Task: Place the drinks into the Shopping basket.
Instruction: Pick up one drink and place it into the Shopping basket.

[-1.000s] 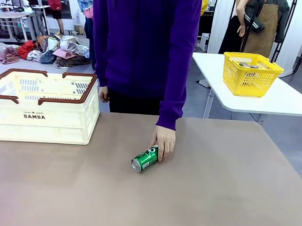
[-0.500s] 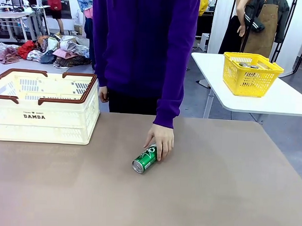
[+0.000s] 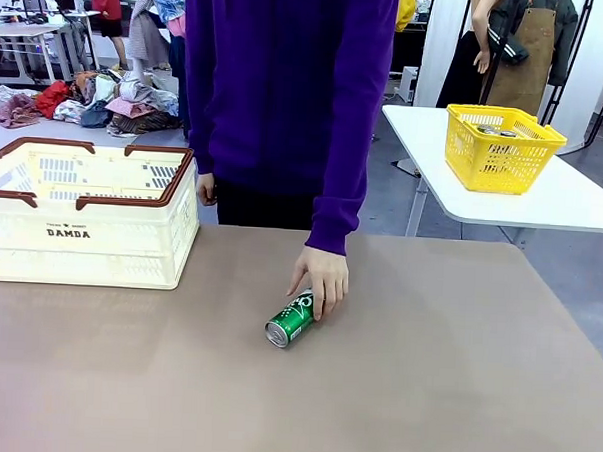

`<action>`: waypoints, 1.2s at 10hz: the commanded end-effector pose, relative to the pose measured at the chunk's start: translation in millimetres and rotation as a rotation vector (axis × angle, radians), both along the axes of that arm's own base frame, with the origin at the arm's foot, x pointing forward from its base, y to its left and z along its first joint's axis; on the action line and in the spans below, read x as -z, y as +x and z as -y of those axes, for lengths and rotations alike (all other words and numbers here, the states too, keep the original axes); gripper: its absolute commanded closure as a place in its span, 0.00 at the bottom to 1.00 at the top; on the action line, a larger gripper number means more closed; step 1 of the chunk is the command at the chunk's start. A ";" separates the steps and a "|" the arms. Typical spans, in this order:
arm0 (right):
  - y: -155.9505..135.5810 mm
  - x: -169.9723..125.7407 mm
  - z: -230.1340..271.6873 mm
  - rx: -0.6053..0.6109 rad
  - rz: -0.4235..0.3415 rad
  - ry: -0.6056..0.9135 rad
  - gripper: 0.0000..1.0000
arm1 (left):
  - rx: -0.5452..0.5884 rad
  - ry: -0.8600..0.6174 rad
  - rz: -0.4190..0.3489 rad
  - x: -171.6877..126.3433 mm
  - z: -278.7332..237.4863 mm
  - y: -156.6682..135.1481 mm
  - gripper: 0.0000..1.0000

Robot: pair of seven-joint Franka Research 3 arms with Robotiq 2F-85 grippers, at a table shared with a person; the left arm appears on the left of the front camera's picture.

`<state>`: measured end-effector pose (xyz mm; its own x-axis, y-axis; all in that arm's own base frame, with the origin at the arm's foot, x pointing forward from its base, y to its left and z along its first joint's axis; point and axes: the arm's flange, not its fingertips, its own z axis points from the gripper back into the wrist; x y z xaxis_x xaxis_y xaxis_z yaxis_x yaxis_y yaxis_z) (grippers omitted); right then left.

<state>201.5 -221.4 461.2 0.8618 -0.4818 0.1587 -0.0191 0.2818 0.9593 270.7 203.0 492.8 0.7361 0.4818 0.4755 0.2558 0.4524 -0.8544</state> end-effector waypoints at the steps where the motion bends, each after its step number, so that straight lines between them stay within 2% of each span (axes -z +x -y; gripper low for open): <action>1: 1.9 -2.8 2.4 -0.002 0.035 0.004 0.00 | 0.030 -0.011 -0.033 0.0 3.3 7.3 0.00; 3: 1.9 -2.8 2.4 -0.002 0.035 0.004 0.00 | 0.159 0.120 -0.072 -15.9 61.4 35.9 0.00; 5: 1.9 -2.8 2.4 -0.002 0.035 0.004 0.00 | 0.334 0.313 -0.088 -33.8 151.7 66.9 0.00; 7: 1.9 -2.8 2.4 -0.002 0.035 0.004 0.00 | 0.451 0.503 -0.093 -25.3 244.1 85.0 0.00; 8: 1.9 -2.8 2.4 -0.002 0.035 0.004 0.00 | 0.466 0.523 -0.091 -24.7 255.4 89.3 0.00; 9: 1.9 -2.8 2.4 -0.002 0.035 0.004 0.00 | 0.435 0.475 -0.093 -32.6 236.5 93.3 0.00; 10: 1.9 -2.8 2.4 -0.002 0.035 0.004 0.00 | 0.325 0.414 -0.105 -40.7 185.8 96.3 0.00; 11: 1.9 -2.8 2.4 -0.002 0.035 0.004 0.00 | 0.219 0.365 -0.126 -45.0 121.3 85.9 0.00; 12: 1.9 -2.8 2.4 -0.002 0.035 0.004 0.00 | 0.101 0.289 -0.131 -43.7 56.6 62.8 0.00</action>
<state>202.1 -221.1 461.5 0.8624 -0.4810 0.1581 -0.0175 0.2838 0.9587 346.2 90.5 525.2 0.8648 0.1421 0.4817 0.2630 0.6890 -0.6753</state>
